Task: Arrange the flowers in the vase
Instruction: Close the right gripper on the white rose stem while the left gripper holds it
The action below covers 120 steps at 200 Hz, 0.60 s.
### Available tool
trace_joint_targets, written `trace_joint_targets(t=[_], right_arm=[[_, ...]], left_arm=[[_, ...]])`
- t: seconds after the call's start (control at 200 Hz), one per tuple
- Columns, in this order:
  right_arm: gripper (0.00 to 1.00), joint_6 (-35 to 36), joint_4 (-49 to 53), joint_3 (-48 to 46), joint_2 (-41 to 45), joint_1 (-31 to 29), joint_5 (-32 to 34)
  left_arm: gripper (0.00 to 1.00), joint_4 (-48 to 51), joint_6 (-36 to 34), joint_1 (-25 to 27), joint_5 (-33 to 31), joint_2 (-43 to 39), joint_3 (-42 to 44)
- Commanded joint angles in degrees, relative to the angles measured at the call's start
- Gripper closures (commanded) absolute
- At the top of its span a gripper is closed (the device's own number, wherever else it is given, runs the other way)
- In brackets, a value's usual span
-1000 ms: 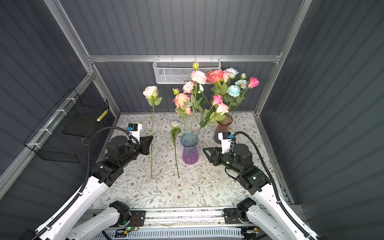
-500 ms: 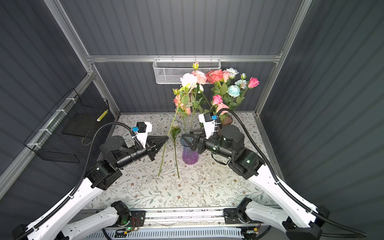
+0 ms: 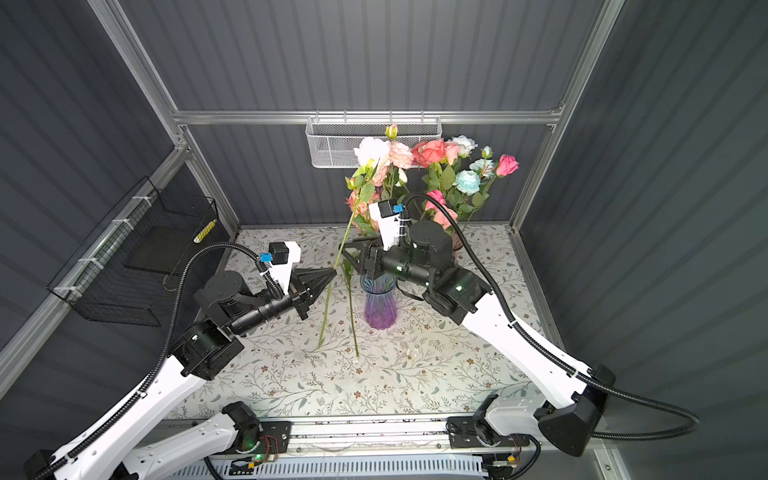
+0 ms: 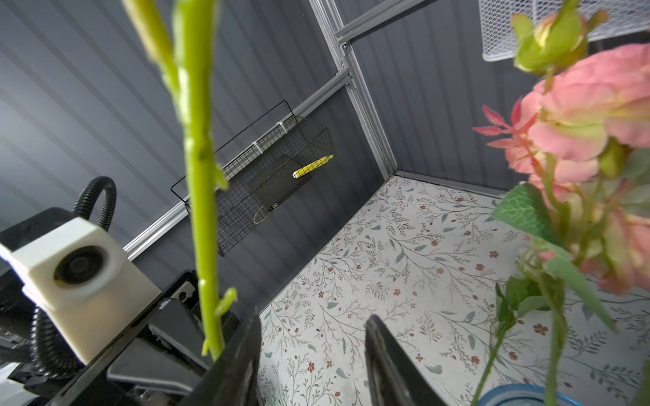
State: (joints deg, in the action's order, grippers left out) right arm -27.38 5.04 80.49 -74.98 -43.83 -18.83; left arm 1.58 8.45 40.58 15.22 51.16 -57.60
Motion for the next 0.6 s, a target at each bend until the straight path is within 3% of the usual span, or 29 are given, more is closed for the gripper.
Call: trace_joint_targets(t=[0.0, 0.255, 0.595], right_arm=[[0.54, -1.2, -3.1, 1.6, 0.4, -0.5, -3.0], [0.53, -0.6, -2.4, -2.9, 4.5, -0.6, -1.8], [0.53, 0.9, -0.6, 4.8, -1.4, -1.4, -2.9]], left_arm=[[1.0, -1.4, -1.5, 0.2, -2.1, 0.1, -0.6], [1.0, -1.1, -0.6, 0.2, -8.7, 0.1, -1.5], [1.0, -0.6, 1.0, 0.3, -5.9, 2.8, -2.5]])
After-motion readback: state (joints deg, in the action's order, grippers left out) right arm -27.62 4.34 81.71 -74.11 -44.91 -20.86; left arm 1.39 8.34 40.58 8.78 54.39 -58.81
